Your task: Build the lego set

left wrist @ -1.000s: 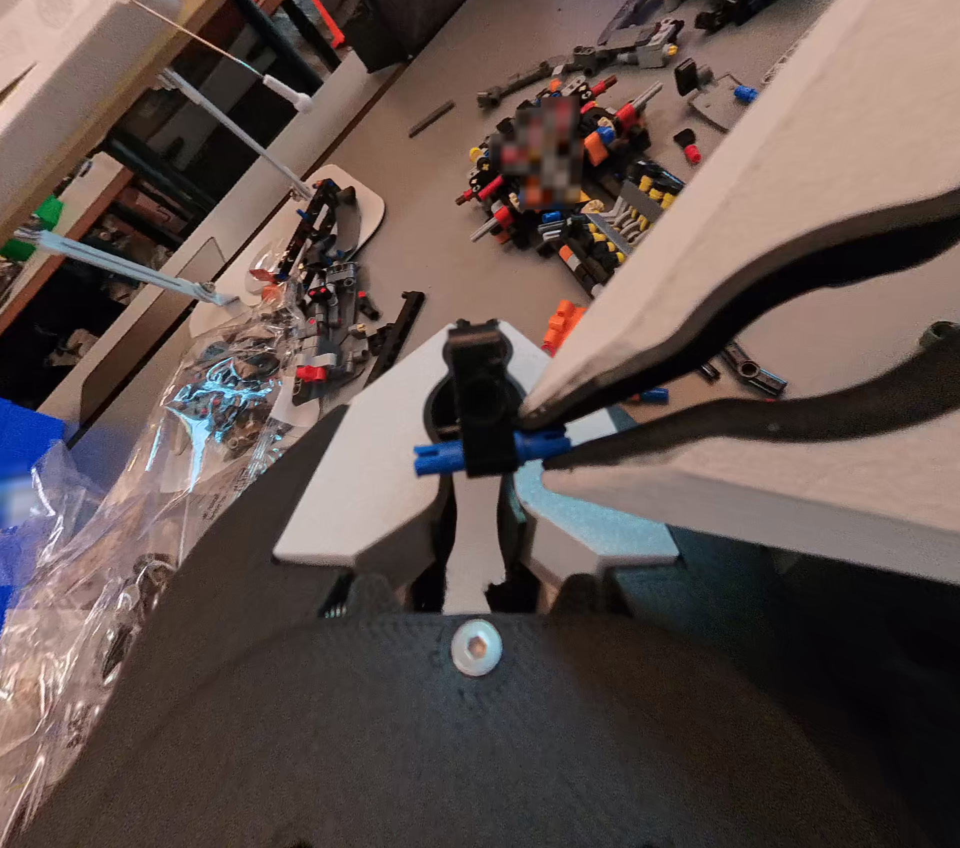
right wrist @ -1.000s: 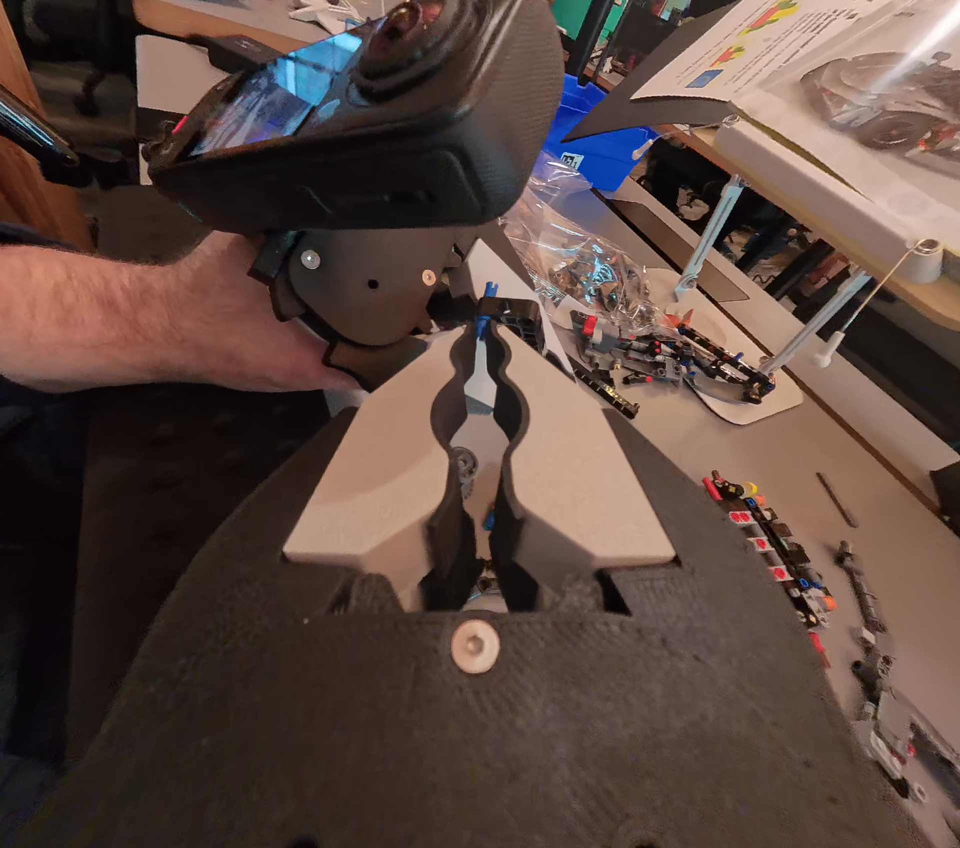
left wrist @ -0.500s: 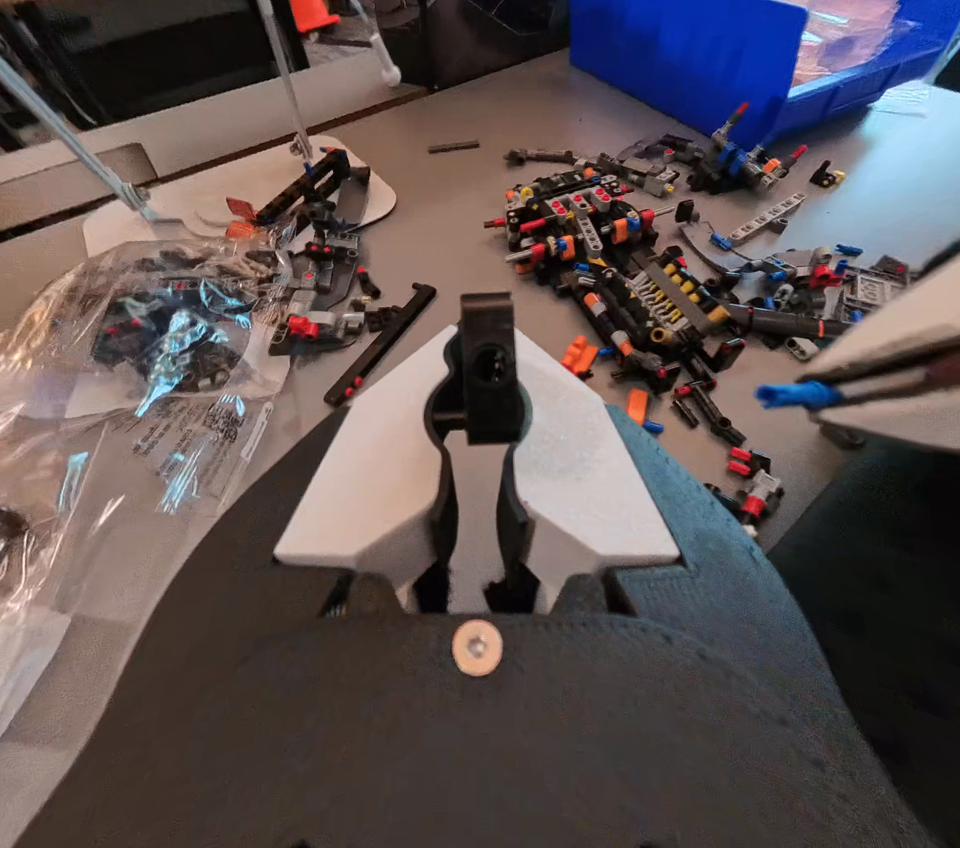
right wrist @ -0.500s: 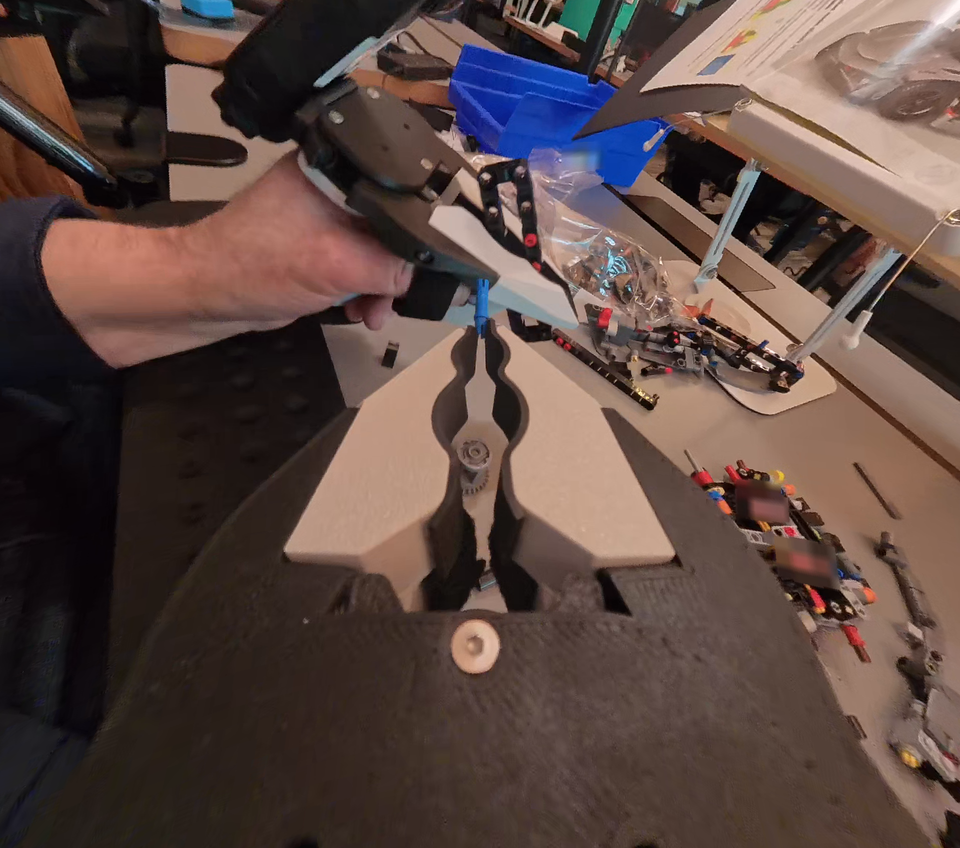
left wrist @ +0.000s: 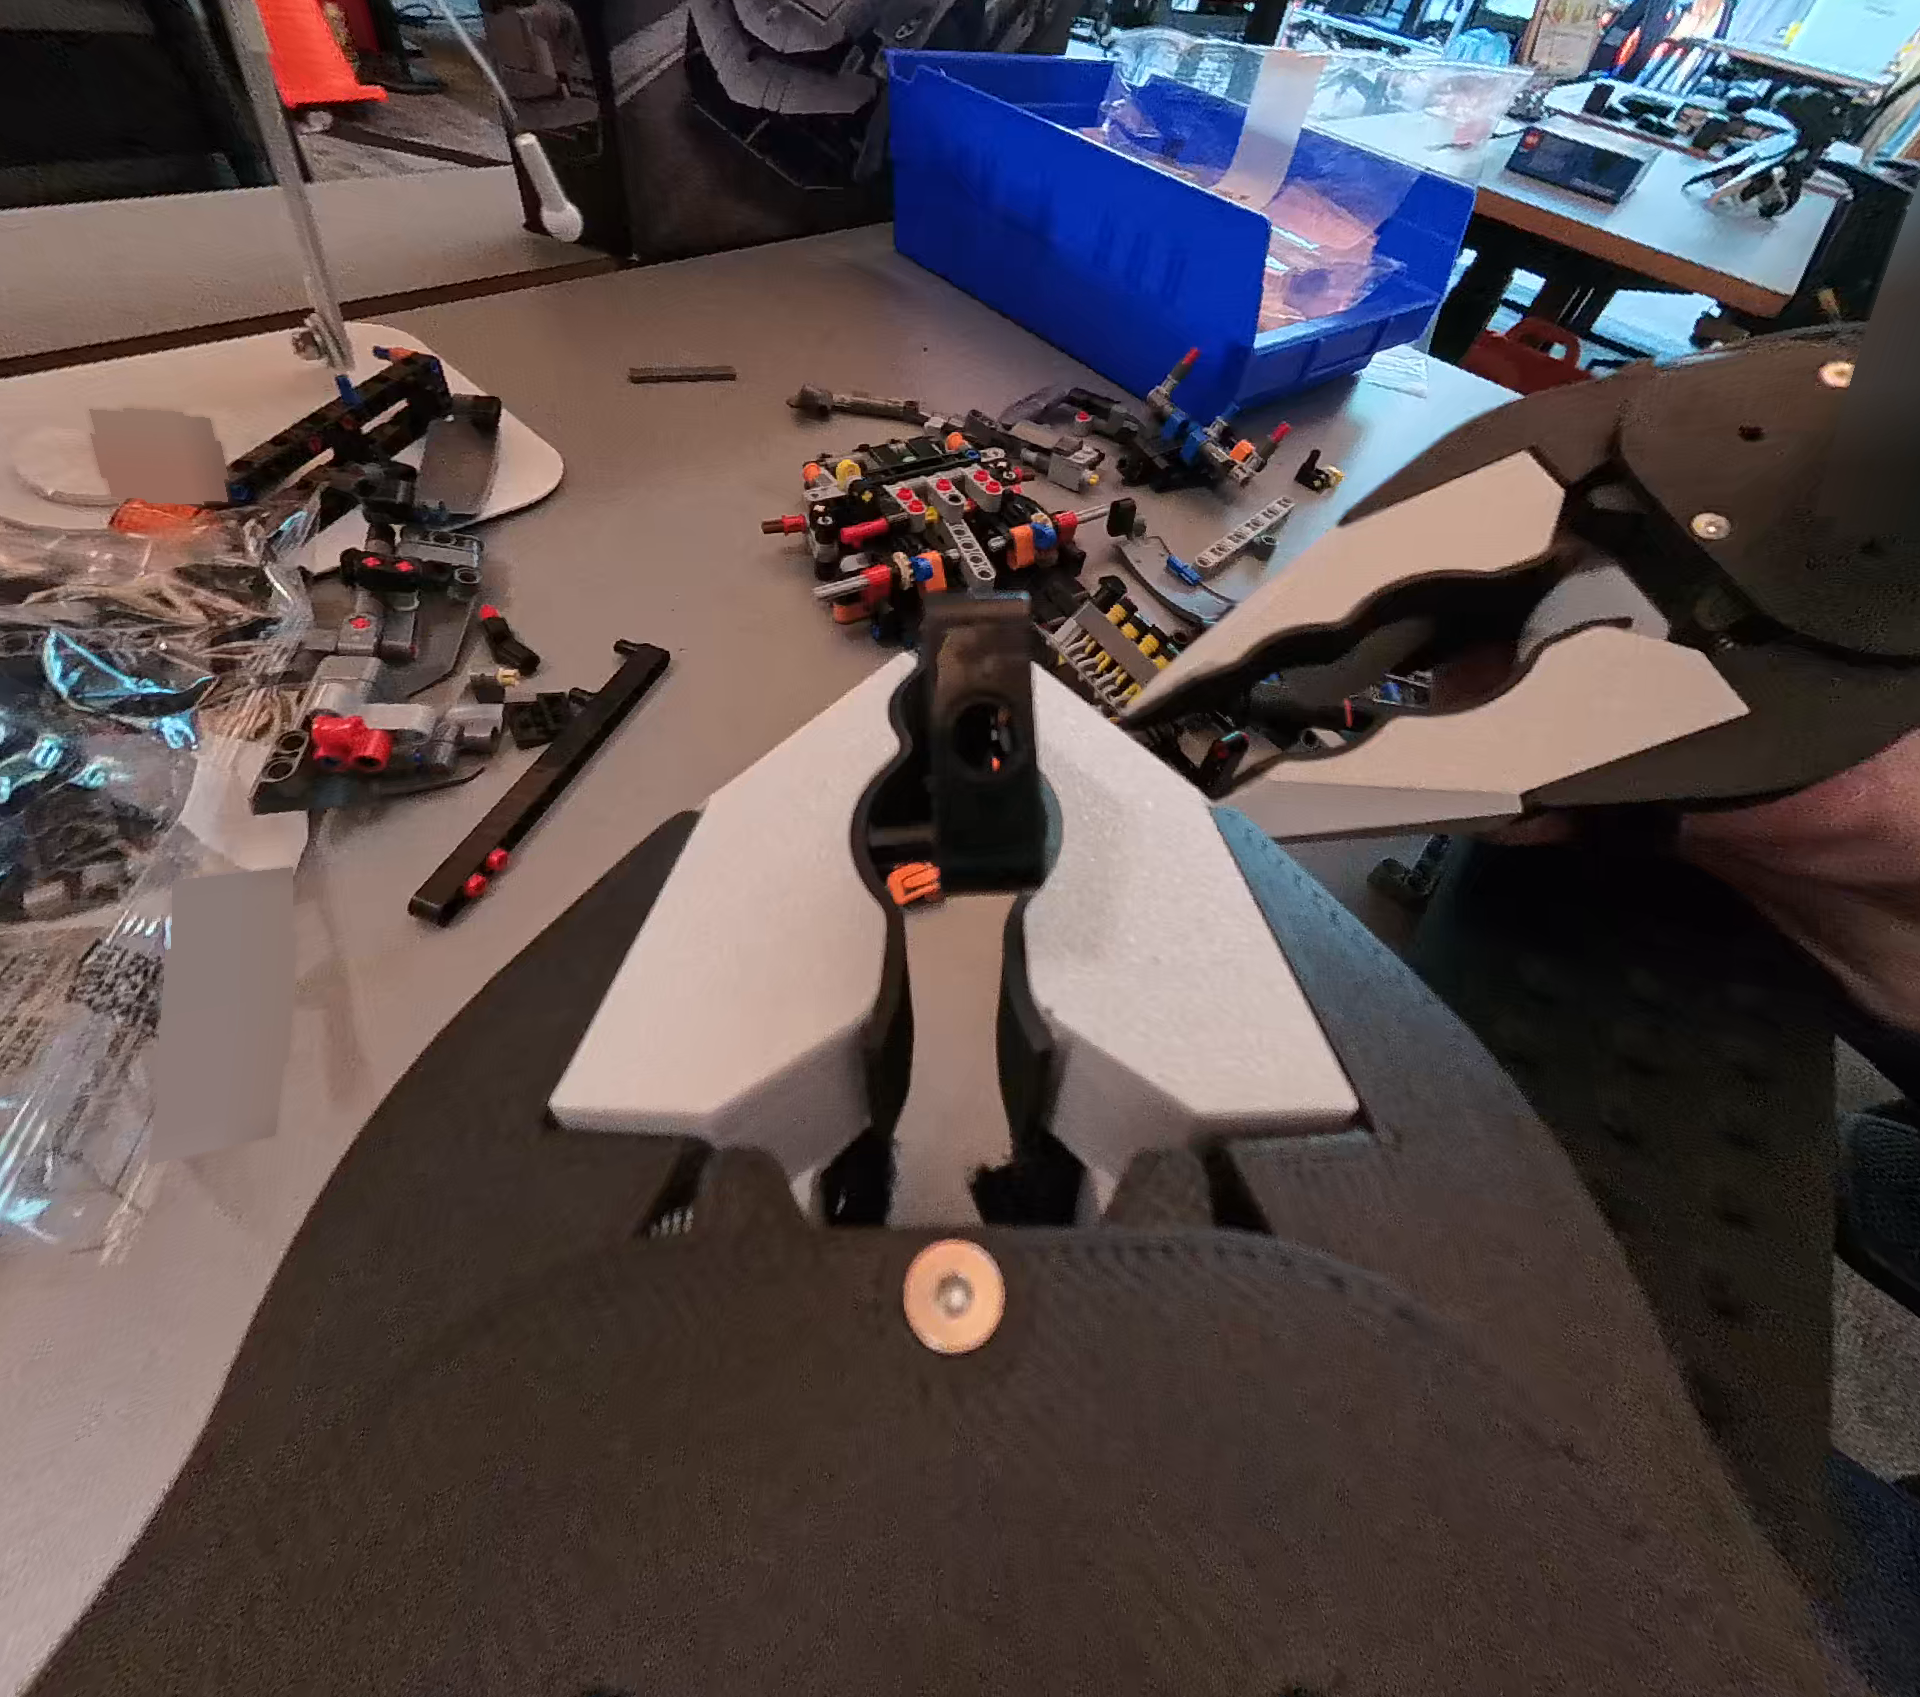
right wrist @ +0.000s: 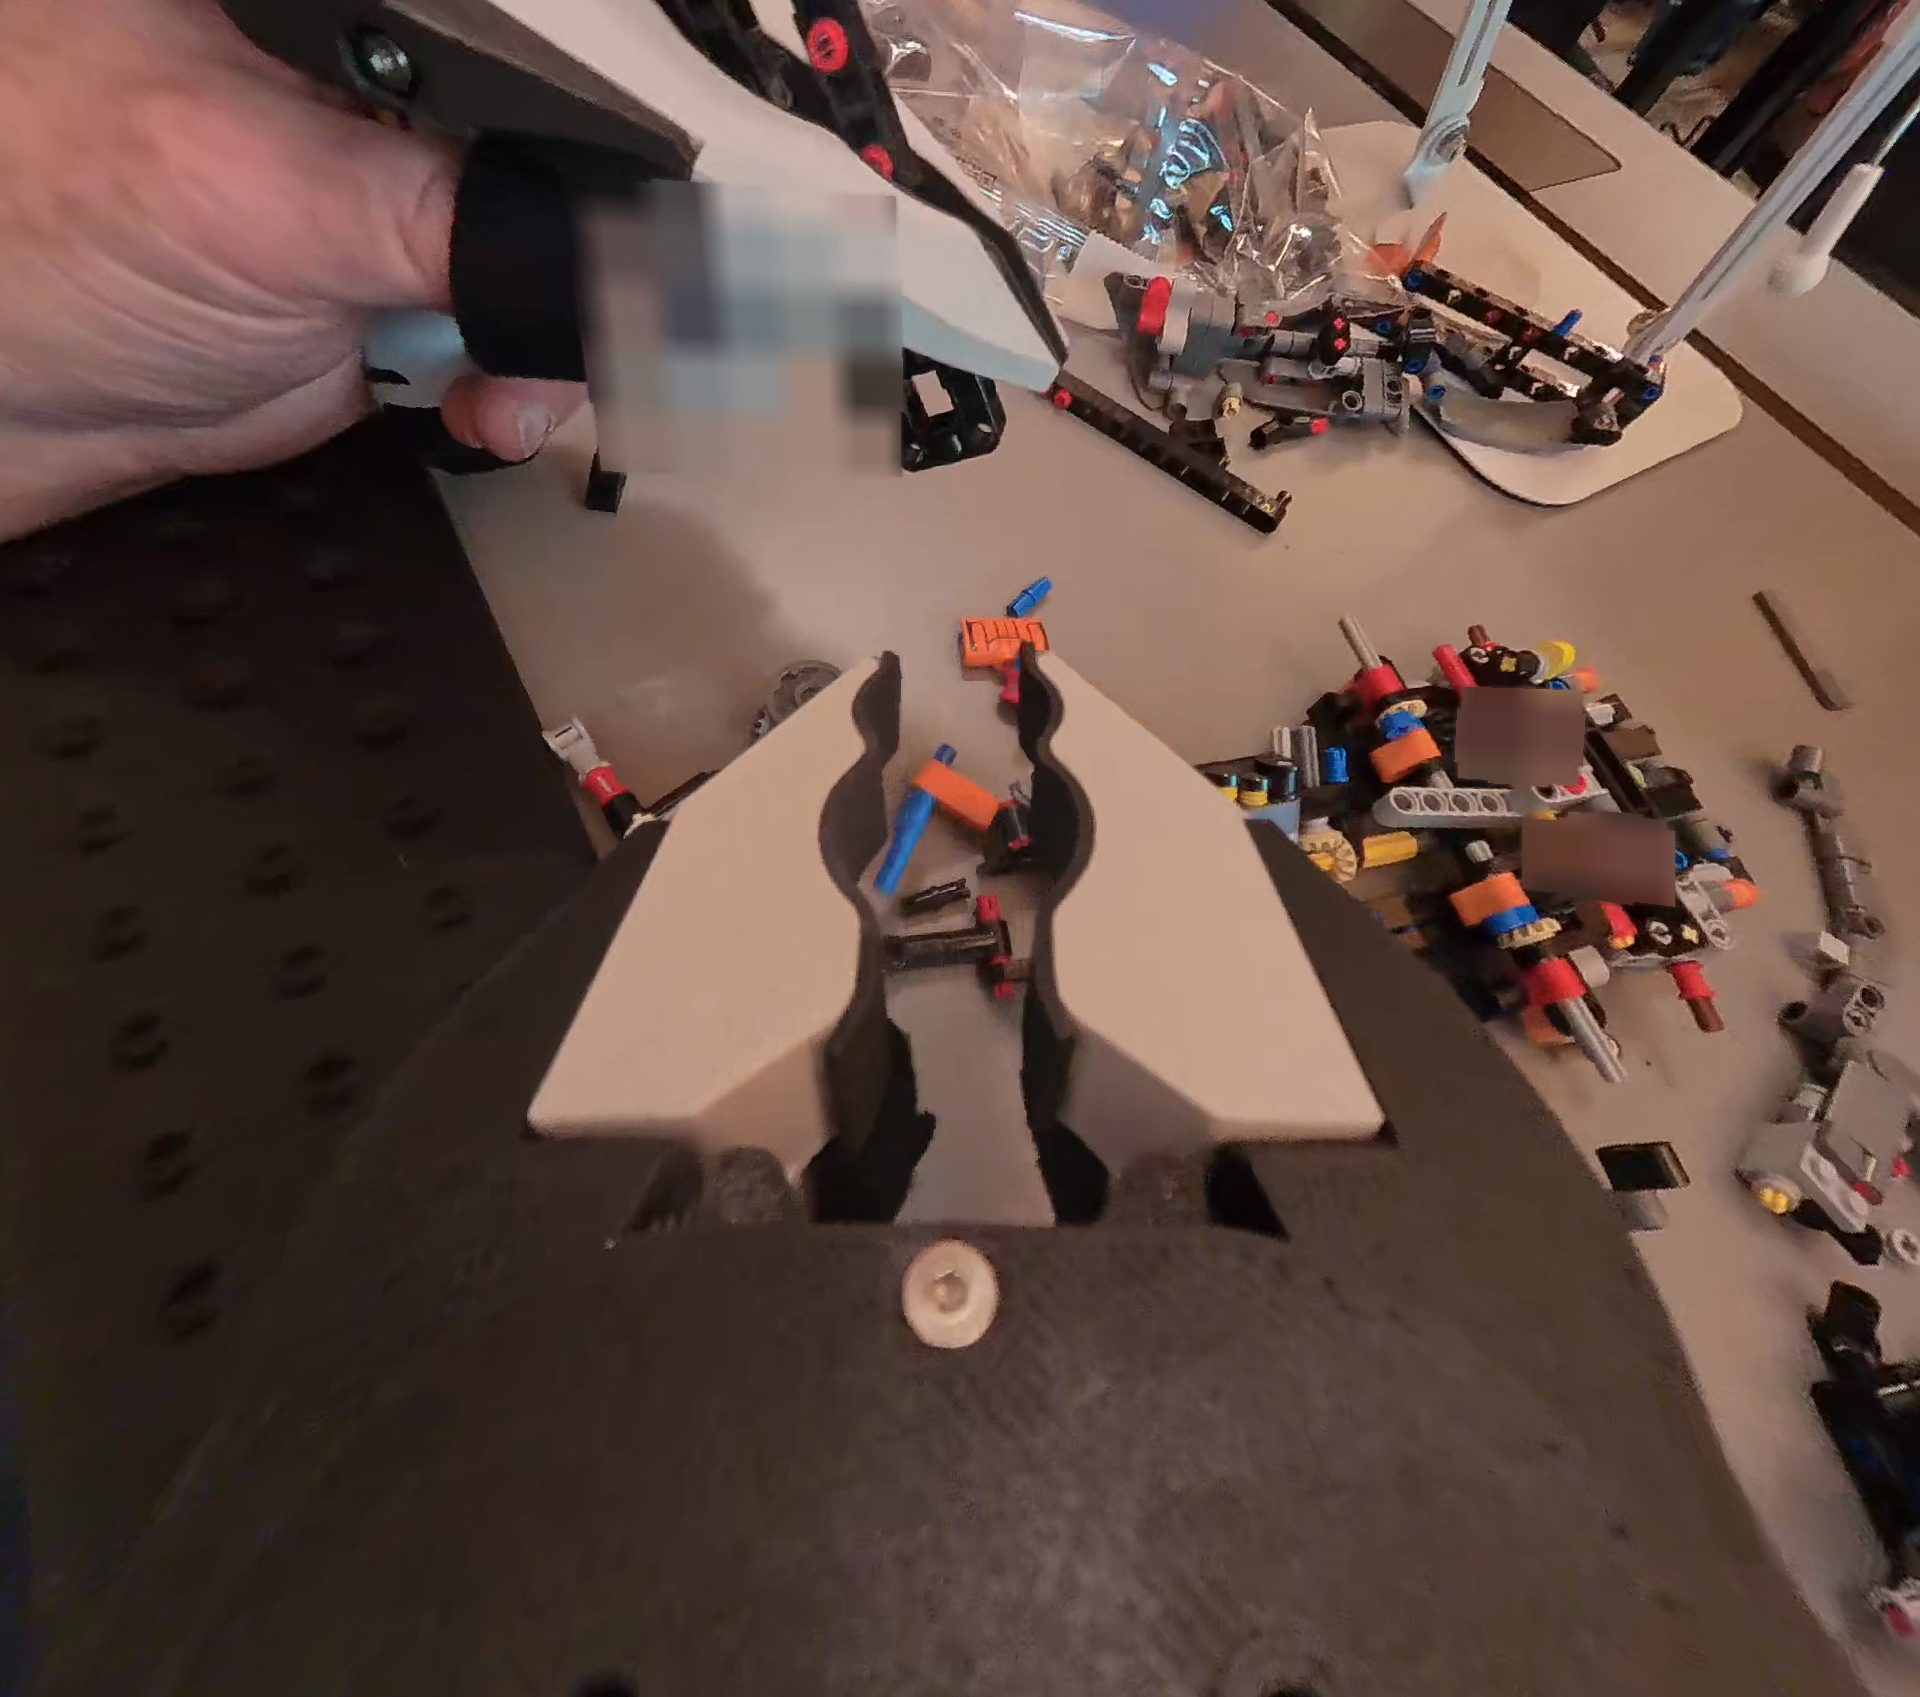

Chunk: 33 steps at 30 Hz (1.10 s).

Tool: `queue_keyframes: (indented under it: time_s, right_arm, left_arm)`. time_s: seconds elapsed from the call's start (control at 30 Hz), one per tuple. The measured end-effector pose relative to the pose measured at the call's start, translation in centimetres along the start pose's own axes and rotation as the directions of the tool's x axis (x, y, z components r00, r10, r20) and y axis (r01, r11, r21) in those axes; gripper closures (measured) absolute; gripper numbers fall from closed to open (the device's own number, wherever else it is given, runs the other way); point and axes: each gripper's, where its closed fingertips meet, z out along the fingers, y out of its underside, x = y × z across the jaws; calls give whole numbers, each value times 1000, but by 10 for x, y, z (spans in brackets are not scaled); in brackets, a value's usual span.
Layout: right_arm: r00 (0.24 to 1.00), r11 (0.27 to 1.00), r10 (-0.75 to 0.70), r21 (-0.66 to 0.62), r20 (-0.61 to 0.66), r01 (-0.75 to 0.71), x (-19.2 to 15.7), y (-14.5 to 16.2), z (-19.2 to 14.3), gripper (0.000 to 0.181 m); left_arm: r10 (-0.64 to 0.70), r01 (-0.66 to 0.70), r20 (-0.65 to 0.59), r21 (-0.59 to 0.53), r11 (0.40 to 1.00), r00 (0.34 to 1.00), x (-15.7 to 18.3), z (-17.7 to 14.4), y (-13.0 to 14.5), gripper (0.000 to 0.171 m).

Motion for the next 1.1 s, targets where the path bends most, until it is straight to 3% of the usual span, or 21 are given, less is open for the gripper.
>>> queue_keyframes:
  time_s: [0.13,0.3,0.57,0.7,0.83,1.0,1.1]
  right_arm:
    - [997,983,-68,167,-41,74,-3,-31,-16,167]
    - [994,941,-109,322,-6,105,-16,-55,-30,156]
    - [957,902,-282,321,-71,290,-33,-59,-31,165]
    - [955,900,-284,322,-80,295,-32,-60,-35,172]
    - [991,906,-134,408,14,117,-23,-67,-47,174]
    - [971,810,101,549,219,-208,0,-78,-75,173]
    - [935,760,160,565,317,-322,6,-80,-81,174]
  left_arm:
    - [98,-98,-6,-10,995,995,10,4,0,166]
    - [378,-377,38,-29,926,925,27,10,1,166]
    - [641,-636,78,-81,768,764,44,16,7,166]
    - [652,-648,60,-75,758,755,48,16,8,164]
    - [654,-651,41,-65,756,755,52,17,9,156]
    - [618,-616,25,-58,786,786,51,17,10,144]
    - [607,-606,2,-56,794,795,54,18,12,144]
